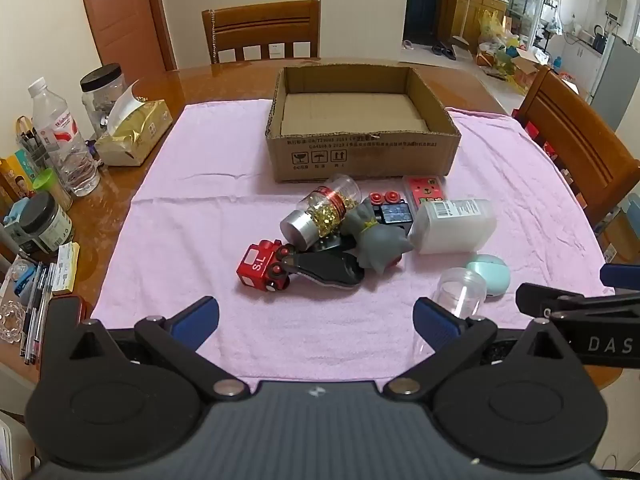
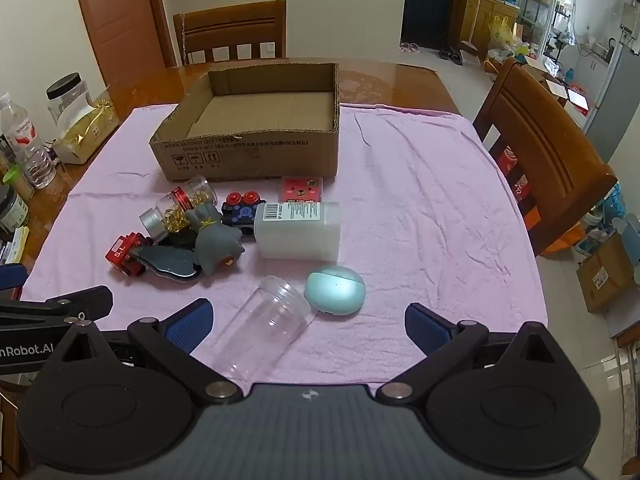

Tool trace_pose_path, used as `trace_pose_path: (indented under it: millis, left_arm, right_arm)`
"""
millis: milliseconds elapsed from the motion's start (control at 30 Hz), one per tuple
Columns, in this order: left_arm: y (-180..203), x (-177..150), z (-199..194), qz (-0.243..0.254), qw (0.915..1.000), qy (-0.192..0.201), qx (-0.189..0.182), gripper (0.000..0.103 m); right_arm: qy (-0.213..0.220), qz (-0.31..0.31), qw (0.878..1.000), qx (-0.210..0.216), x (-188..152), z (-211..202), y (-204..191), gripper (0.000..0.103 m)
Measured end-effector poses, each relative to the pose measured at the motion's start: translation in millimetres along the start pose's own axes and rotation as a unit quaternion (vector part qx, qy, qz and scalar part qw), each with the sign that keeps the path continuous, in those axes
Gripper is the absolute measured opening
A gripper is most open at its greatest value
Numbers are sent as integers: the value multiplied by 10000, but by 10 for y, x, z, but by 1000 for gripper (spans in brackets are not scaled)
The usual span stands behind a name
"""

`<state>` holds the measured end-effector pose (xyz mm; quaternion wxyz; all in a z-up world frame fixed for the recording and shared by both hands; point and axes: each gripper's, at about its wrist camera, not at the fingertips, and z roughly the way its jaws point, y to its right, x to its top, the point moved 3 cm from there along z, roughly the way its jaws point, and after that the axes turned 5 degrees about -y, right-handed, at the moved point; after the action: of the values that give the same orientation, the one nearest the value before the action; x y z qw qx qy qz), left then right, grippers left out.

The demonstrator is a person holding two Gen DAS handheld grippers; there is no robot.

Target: Organize rigid objects

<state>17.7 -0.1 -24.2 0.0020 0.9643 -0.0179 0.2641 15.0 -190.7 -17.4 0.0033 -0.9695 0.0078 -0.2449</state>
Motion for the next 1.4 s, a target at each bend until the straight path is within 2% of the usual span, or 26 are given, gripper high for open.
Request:
trace_pose_path:
  millis: [1400]
  left_arm:
    - [61, 67, -43, 61, 9998, 45, 160, 102]
  right_arm:
    - [101, -45, 9999, 129, 63, -23, 72, 103]
